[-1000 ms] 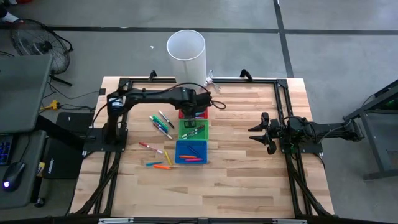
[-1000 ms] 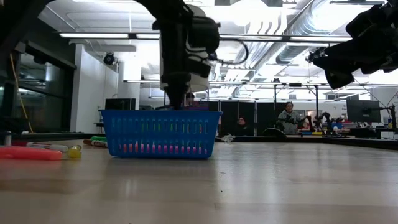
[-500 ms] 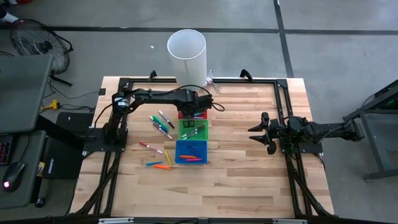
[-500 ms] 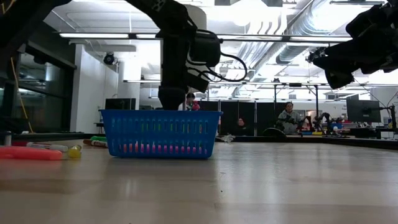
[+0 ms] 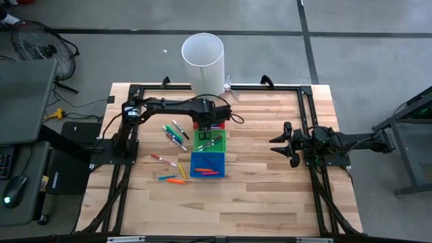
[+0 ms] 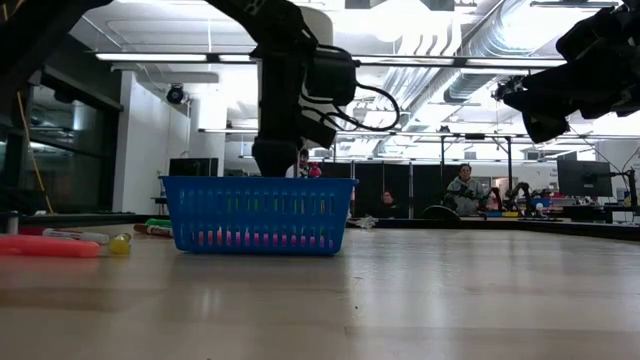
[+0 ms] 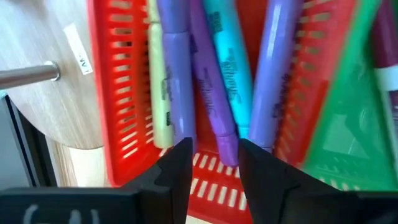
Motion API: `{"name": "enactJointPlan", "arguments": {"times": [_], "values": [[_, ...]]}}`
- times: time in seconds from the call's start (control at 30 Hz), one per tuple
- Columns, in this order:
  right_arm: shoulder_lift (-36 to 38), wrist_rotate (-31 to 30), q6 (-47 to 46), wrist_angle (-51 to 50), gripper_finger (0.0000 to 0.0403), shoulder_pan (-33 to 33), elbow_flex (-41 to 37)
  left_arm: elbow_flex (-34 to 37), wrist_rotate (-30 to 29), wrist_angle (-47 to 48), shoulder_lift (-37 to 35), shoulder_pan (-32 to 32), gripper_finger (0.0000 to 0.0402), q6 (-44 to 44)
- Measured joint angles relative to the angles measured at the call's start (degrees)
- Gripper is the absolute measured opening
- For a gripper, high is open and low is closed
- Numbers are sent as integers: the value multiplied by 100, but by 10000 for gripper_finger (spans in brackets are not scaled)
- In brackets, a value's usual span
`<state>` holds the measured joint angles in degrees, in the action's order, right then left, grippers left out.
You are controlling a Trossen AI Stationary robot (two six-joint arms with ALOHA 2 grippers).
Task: Pick & Place Markers
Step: Put the green highlighter into the red bin
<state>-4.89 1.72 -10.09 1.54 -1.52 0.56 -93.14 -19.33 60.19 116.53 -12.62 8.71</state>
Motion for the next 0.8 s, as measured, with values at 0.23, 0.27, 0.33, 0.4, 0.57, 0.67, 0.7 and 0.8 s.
{"name": "enactJointPlan", "arguments": {"times": [0.23, 0.27, 0.33, 0.4, 0.57, 0.67, 0.7, 0.8], "values": [[0, 0, -6, 0, 149, -1, 0, 0, 7, 317, -20, 283, 124, -210], [0, 0, -7, 0, 149, -2, 0, 3, 65, 382, -65, 314, 124, -268], [0, 0, 0, 0, 149, 0, 0, 2, 124, 427, -207, 388, 124, -357], [0, 1, -9, 0, 149, -1, 0, -9, 195, 407, -325, 458, 124, -468], [0, 0, -7, 0, 149, 0, 0, 78, 202, 498, -571, 559, 124, -619], [2, 0, -1, 0, 149, -1, 0, 362, 184, 421, -835, 614, 124, -618], [2, 0, -7, 0, 149, 0, 0, 515, 183, 352, -925, 635, 124, -616], [2, 0, 0, 0, 149, -2, 0, 1073, 227, 256, -1321, 749, 124, -614]]}}
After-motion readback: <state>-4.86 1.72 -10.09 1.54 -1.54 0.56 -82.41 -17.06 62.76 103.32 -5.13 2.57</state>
